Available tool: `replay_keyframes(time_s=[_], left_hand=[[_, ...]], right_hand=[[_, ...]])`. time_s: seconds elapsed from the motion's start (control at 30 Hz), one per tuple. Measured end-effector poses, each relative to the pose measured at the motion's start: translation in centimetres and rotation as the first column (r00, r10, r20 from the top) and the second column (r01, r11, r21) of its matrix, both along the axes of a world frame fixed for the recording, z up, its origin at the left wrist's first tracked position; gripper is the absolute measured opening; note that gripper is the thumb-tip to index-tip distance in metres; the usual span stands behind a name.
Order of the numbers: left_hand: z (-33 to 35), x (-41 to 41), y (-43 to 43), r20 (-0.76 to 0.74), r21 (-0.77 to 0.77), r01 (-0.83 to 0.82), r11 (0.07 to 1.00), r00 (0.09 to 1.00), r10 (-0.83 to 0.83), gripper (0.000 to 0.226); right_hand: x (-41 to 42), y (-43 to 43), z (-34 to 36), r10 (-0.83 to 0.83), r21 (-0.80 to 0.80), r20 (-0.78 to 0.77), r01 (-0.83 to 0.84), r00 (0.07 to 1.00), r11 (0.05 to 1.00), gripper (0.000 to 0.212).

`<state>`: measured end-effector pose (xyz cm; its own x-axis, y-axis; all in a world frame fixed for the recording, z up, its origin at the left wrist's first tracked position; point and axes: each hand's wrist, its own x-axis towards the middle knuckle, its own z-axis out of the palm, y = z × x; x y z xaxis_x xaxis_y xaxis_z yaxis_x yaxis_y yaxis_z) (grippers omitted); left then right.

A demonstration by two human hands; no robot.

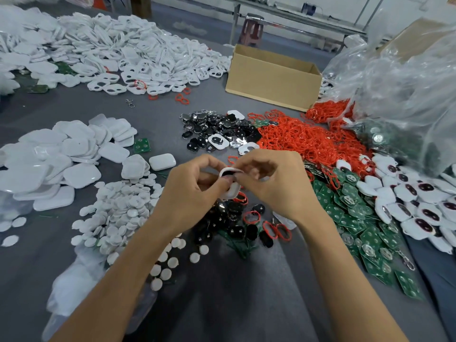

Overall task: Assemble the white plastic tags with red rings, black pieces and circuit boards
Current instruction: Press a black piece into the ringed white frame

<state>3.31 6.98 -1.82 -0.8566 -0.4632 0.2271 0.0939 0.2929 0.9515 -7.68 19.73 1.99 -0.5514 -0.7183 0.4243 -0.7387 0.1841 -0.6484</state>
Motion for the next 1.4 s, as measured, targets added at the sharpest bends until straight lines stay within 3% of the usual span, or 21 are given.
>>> replay_keyframes(time_s=[0.17,0.23,0.3,0.33,0.4,0.47,0.53,0.6,0.83,0.93,1.1,1.17,1.27,1.4], left_hand=[[-0.1,-0.1,-0.4,0.011,-0.035,-0.043,0.998,0.999,0.044,0.004],[-0.2,-0.1,-0.5,0.008,0.010,-0.066,0.998,0.998,0.066,0.005],[-0.3,-0.1,-0.8,0.011,0.078,-0.118,0.990,0.993,0.118,0.006],[-0.3,-0.1,-0.9,0.014,0.117,-0.153,0.981,0.988,0.152,0.006],[-0.5,-0.2,-1.2,0.019,0.168,-0.222,0.961,0.975,0.222,0.006],[-0.6,-0.2,-1.3,0.027,0.223,-0.266,0.938,0.963,0.267,0.011],[-0.6,-0.3,-1.3,0.025,0.273,-0.264,0.925,0.963,0.268,0.014],[-0.7,-0.3,-1.5,0.018,0.313,-0.256,0.915,0.964,0.264,0.015],[-0.8,-0.6,-1.5,0.027,0.453,-0.245,0.857,0.965,0.261,0.013],[-0.7,-0.7,-1.4,0.027,0.464,-0.235,0.854,0.968,0.251,0.013],[-0.7,-0.8,-1.2,0.037,0.466,-0.225,0.856,0.971,0.235,0.012],[-0.6,-0.8,-1.1,0.039,0.471,-0.223,0.853,0.972,0.232,0.011],[-0.7,-0.9,-0.6,0.059,0.446,-0.213,0.870,0.976,0.208,0.008],[-0.7,-0.9,0.4,0.061,0.420,-0.159,0.893,0.987,0.147,0.009]], right_hand=[[0.7,-0.3,0.2,-0.036,0.039,0.032,0.034,0.999,0.999,0.013],[1.2,-0.6,0.3,-0.087,0.010,0.072,0.086,0.994,0.996,0.012],[2.0,-0.7,0.6,-0.138,0.012,0.013,0.137,0.990,0.990,0.011],[2.5,-0.6,0.9,-0.113,0.058,-0.039,0.115,0.993,0.992,0.010],[4.2,-0.2,1.0,0.094,0.263,-0.064,-0.074,0.993,0.962,0.010],[6.3,0.1,0.3,0.307,0.510,-0.027,-0.251,0.951,0.823,0.012],[8.0,0.5,-1.0,0.385,0.625,-0.083,-0.253,0.919,0.739,0.020],[8.9,0.7,-1.9,0.377,0.650,-0.114,-0.217,0.919,0.728,0.028],[9.0,1.0,-2.9,0.274,0.571,-0.080,-0.181,0.958,0.801,0.023],[8.7,1.2,-3.2,0.229,0.526,-0.004,-0.192,0.974,0.828,0.026],[8.2,1.5,-3.8,0.199,0.455,-0.017,-0.170,0.980,0.874,0.015],[8.0,1.6,-3.7,0.161,0.339,0.002,-0.152,0.987,0.928,0.015],[7.4,2.1,-3.1,0.038,0.022,0.023,-0.039,0.999,0.999,0.013],[6.4,2.7,-2.3,-0.070,-0.306,-0.048,0.052,0.996,0.951,0.013]])
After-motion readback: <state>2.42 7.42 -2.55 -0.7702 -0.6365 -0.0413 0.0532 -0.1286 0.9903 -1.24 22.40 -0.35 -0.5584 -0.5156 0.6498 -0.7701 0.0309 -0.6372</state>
